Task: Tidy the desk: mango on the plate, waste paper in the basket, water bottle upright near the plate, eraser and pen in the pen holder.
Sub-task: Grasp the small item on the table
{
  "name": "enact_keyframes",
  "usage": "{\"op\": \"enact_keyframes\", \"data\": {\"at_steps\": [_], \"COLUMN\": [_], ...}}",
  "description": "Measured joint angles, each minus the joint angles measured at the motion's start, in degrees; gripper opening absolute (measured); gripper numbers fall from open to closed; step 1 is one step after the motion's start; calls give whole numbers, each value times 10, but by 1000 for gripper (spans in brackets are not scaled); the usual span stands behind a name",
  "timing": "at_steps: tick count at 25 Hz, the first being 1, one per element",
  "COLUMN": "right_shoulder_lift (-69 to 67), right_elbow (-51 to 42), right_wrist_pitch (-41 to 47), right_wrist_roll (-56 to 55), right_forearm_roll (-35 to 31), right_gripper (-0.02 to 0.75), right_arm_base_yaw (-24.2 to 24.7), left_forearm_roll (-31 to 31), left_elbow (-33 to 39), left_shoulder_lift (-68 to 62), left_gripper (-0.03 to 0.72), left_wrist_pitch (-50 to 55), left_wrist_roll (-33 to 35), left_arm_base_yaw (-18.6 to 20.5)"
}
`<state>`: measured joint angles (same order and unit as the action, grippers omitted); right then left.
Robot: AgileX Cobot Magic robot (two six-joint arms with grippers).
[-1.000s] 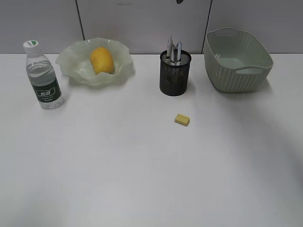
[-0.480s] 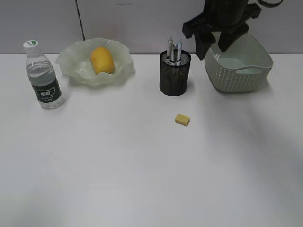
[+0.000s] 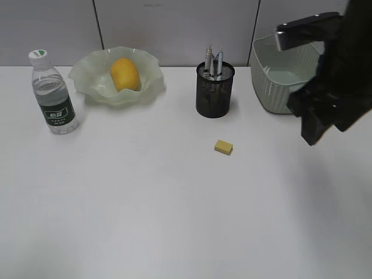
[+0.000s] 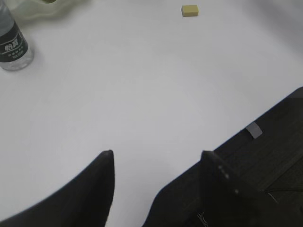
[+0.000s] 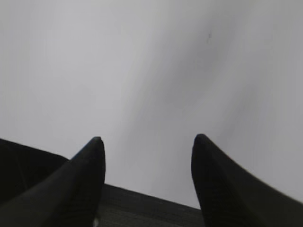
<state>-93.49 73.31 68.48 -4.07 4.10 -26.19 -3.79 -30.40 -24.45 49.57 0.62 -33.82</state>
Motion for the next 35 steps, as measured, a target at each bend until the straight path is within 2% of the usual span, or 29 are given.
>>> {"op": "enact_keyframes", "data": {"at_steps": [10, 16, 23, 28, 35], "right_shoulder_lift": [312, 493, 656, 734, 750], "right_elbow": [-238, -333, -407, -425, -426], "right_wrist_pitch": [-77, -100, -103, -102, -104], "right_wrist_roll": [1, 1, 10, 12, 12], "right_forearm_roll": [-1, -1, -1, -1, 1], "right_gripper": [461, 461, 461, 461, 459], "right_arm_base_yaw": [0, 0, 0, 0, 0], "left_forearm_roll": [-2, -5, -4, -4, -4], "left_elbow": [0, 0, -12, -94, -272], "left_shoulder_lift": [0, -6, -141, -308, -513], "left_gripper": [436, 436, 436, 436, 436], "left_wrist_pitch": [-36, -134, -214, -216, -182], "left_wrist_roll": [0, 0, 0, 2, 2], "left_arm_base_yaw": [0, 0, 0, 0, -10]}}
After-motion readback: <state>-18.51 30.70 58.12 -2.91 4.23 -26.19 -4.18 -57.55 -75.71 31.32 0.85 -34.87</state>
